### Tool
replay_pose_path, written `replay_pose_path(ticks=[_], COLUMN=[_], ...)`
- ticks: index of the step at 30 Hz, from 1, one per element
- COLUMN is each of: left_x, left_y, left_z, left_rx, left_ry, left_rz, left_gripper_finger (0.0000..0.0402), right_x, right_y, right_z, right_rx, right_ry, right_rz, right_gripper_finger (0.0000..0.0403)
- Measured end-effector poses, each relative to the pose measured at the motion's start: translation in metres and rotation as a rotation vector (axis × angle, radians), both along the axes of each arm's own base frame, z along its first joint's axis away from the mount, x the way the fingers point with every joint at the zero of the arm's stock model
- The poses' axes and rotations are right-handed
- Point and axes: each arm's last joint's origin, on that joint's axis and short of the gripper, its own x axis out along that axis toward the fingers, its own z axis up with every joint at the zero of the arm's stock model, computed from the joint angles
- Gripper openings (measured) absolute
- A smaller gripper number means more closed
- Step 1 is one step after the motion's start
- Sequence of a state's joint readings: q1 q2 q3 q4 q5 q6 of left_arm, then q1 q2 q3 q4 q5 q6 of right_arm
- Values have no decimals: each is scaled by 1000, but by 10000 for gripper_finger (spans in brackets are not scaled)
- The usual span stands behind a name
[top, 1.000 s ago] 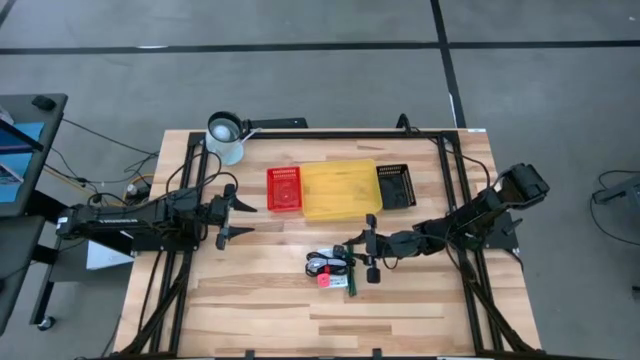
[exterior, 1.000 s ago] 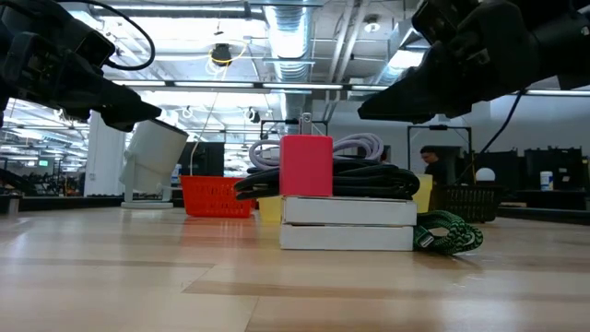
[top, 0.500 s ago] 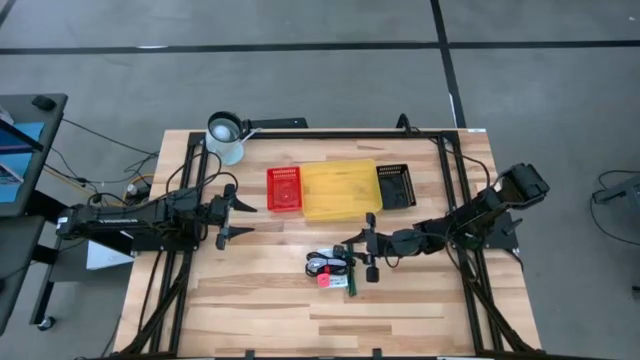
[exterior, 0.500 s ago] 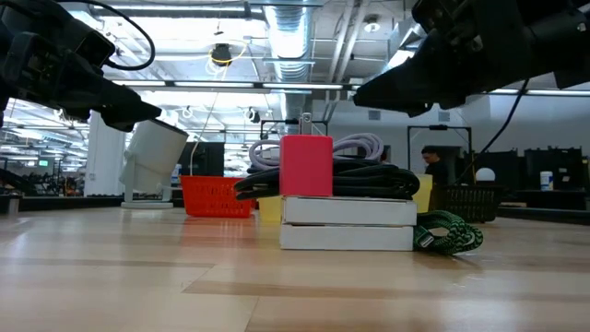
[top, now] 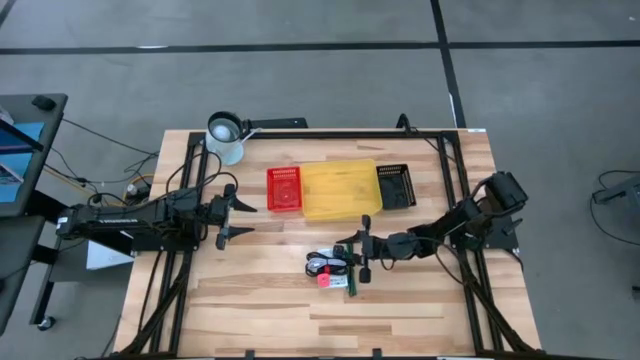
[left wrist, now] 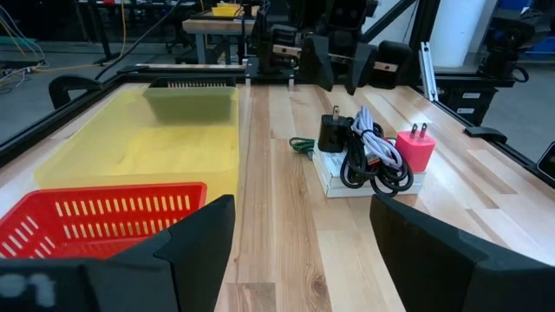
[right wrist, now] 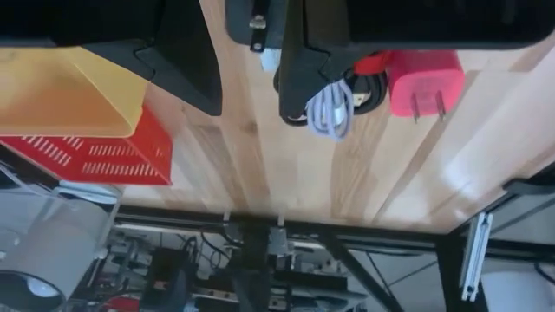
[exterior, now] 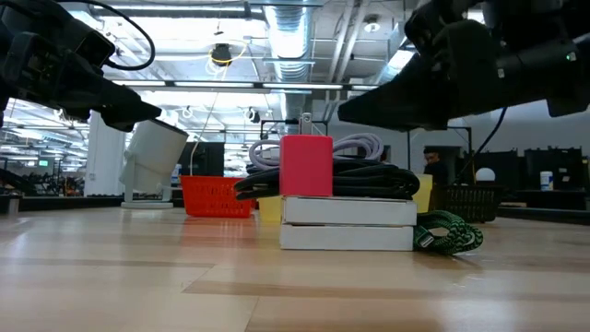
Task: Pick and place items into bin
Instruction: Put the black charger adapter into the red bin
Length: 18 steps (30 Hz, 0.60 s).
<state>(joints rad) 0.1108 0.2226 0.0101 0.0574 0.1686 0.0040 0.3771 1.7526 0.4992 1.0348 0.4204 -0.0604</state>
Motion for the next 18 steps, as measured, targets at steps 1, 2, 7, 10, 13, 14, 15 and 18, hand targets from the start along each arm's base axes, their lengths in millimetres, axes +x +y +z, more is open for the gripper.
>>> replay_pose_path(ticks=[1,2,7,10,13,14,15,18], left_x=[0,0,0,0,0,0,0,0], left_y=[0,0,0,0,0,0,0,0], left_z=[0,0,0,0,0,0,0,0], left_rx=[0,0,0,0,0,0,0,0], left_ry=[0,0,0,0,0,0,0,0], left_rz=[0,0,0,0,0,0,0,0], left_gripper_finger=[261,261,261,261,261,261,261,261], right_x=[0,0,1,2,2,2,3,2], right_y=[0,-1,-3,-6,-7,-8,-8,-8], right_z=[0,0,-1,-1,-3,-3,-3,-4], right_rx=[-1,-2,-3,-3,-1,3,8,14], right_ry=[1,2,6,13,28,33,35,38], right_rz=[0,-2,-12,-13,1,0,2,16], right_gripper_finger=[113,113,113,113,113,113,113,113])
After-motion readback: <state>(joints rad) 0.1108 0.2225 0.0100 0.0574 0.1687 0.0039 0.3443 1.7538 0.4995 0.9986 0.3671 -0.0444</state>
